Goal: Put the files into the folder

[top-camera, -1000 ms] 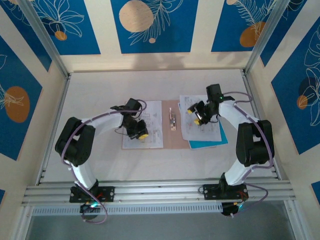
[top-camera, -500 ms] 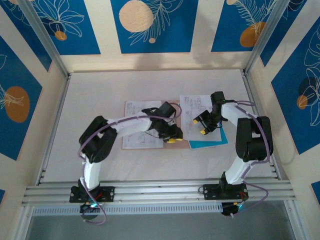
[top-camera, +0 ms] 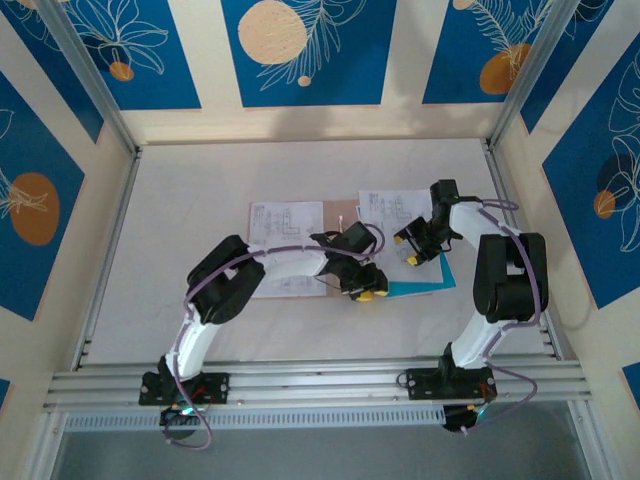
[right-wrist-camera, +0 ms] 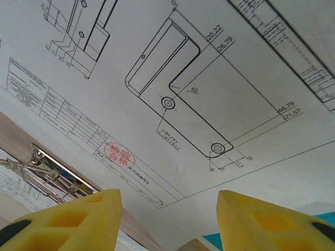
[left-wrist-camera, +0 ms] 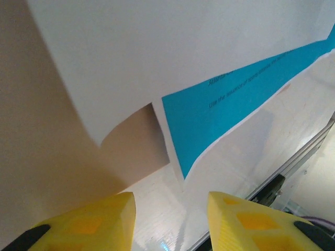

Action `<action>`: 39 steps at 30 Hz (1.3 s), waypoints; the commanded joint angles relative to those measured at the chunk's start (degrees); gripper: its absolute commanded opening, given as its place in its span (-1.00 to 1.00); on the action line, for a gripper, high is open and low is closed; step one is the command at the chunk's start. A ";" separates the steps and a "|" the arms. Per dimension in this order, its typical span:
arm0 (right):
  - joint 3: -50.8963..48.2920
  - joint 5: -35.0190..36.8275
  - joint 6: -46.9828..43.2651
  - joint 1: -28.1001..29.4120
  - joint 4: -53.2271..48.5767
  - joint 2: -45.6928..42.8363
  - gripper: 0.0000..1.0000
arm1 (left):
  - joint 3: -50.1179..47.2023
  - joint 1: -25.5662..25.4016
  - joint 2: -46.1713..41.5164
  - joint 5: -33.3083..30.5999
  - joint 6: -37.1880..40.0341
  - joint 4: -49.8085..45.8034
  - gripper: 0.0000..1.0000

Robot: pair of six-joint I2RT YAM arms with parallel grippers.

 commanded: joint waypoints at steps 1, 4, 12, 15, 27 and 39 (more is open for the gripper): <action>1.29 -1.00 -1.23 -0.43 -1.56 -0.77 0.03 | 2.27 -0.57 1.63 0.72 -2.47 2.05 -0.24; 0.94 -1.09 -1.15 -0.43 -1.39 -1.09 0.03 | 3.15 -0.66 2.65 0.78 -2.86 1.94 -0.28; -0.12 -1.27 -0.94 -0.58 -0.73 -1.38 0.03 | 4.07 -0.83 4.09 1.00 -3.68 2.69 -0.65; -0.45 -1.37 -0.96 -0.56 -0.35 -1.01 0.03 | 3.51 -0.83 3.81 0.68 -3.66 2.28 -0.86; 0.50 -3.22 2.26 4.18 1.41 1.34 0.03 | -6.02 0.68 -2.02 -0.24 -7.57 7.28 -1.00; 2.34 -5.07 9.22 10.17 4.21 4.03 0.01 | -10.83 3.25 -6.70 0.47 -7.36 7.86 -1.00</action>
